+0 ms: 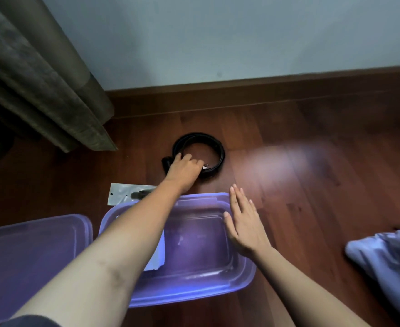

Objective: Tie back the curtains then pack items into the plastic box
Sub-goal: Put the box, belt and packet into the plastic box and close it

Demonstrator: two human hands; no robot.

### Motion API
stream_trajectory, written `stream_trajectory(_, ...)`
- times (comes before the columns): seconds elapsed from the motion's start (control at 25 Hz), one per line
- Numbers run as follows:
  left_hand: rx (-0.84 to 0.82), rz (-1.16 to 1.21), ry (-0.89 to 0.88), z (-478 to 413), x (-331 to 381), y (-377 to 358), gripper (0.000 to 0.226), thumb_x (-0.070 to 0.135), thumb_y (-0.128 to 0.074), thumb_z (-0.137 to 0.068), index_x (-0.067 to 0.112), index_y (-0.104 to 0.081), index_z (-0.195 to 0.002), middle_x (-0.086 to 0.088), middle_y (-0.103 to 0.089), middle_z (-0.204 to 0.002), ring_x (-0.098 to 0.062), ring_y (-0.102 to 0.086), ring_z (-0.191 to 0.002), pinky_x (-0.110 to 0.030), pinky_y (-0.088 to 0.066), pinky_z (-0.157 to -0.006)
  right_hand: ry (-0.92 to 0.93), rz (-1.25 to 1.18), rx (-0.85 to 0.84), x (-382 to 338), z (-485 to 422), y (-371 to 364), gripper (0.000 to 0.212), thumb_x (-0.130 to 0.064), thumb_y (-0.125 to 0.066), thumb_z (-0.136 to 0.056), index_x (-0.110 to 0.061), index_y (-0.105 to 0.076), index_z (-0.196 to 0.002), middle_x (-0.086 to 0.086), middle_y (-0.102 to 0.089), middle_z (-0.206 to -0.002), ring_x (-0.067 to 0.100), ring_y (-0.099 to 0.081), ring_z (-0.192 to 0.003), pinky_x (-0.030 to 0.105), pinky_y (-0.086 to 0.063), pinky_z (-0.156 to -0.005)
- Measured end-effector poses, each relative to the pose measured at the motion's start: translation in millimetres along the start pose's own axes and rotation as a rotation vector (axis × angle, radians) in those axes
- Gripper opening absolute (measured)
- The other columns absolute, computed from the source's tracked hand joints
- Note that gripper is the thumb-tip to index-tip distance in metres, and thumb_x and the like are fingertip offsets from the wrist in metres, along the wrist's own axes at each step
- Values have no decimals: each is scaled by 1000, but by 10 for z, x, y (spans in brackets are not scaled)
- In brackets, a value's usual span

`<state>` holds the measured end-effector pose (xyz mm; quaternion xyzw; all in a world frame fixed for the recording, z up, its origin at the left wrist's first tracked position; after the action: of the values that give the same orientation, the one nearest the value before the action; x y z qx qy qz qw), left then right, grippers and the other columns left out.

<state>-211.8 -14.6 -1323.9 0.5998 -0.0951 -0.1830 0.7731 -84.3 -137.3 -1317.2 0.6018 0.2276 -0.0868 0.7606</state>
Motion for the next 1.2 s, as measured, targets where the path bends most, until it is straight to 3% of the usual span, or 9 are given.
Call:
stream_trajectory(0.12,151,197,-53,219,-78,237,34,14,-50,-92,8,-49,-126,-9,-60,-119,-28,-43,-117,-42,-36,-101,-5,-114,-10,15,-4,9,79,-55,1,-80,-15,-4,-148,-15,9,-147,-2,7,-137,22,4,-113)
stream_trajectory(0.24,424,357,-178,731,-185,602,38,20,-54,-87,7,-51,-122,-9,-65,-105,-25,-48,-106,-43,-56,-72,-25,-266,-10,36,-6,33,81,-57,-1,-79,-15,-9,-148,-16,1,-146,-2,0,-137,23,-2,-116)
stream_trajectory(0.32,534,331,-329,1176,-186,717,37,24,-49,-85,9,-49,-118,-9,-66,-99,-21,-46,-102,-38,-58,-59,-43,-365,-4,65,-19,34,79,-56,-5,-81,-14,-13,-147,-16,-5,-146,0,-5,-138,22,-4,-115)
stream_trajectory(0.52,505,230,-660,2041,58,529,27,3,-54,-86,9,-52,-113,-4,-69,-93,-23,-53,-106,-32,-55,-67,-171,-683,-70,164,-98,6,67,-41,-20,-85,-13,-24,-145,-11,-19,-146,9,-16,-142,22,-9,-116)
stream_trajectory(0.6,464,198,-744,2190,177,441,29,0,-52,-84,10,-54,-112,-3,-69,-91,-22,-52,-106,-27,-53,-66,-202,-761,-109,173,-129,-16,69,-45,-21,-83,-15,-24,-145,-5,-20,-152,10,-17,-142,30,-9,-119)
stream_trajectory(0.76,248,125,-802,2130,435,246,36,2,-60,-77,12,-52,-111,-3,-64,-91,-22,-47,-107,-28,-52,-47,-223,-747,-152,135,-153,-11,66,-48,-20,-88,-16,-24,-146,-2,-18,-155,5,-13,-141,21,-6,-113)
stream_trajectory(0.88,-15,37,-707,1927,740,27,30,0,-53,-83,6,-48,-113,-11,-61,-92,-29,-47,-106,-31,-43,-46,-201,-655,-139,91,-145,12,50,-35,-18,-102,-14,-18,-147,-1,-12,-157,9,-9,-144,23,-4,-116)
stream_trajectory(1.04,-265,-105,-550,1720,947,-314,24,-5,-38,-90,-4,-49,-112,-19,-64,-99,-35,-47,-108,-27,-19,-43,-117,-378,-146,26,-120,5,56,-38,-24,-100,-15,-9,-149,-5,-4,-158,7,0,-145,33,-3,-120)
stream_trajectory(1.2,-342,-130,-465,1674,958,-395,27,-2,-40,-91,-3,-49,-116,-18,-63,-109,-35,-47,-112,-30,-29,-49,-73,-233,-150,31,-102,11,62,-42,-29,-99,-16,-5,-149,-5,1,-158,8,1,-145,39,-6,-120)
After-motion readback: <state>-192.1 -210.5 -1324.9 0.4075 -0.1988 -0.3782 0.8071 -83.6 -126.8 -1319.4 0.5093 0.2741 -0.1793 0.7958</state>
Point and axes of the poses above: each hand's wrist, its own z-axis away from the middle knuckle, its own y-axis out of the back of the hand, x = y × z, the point moved 9 cm from there along -z, towards the middle knuckle
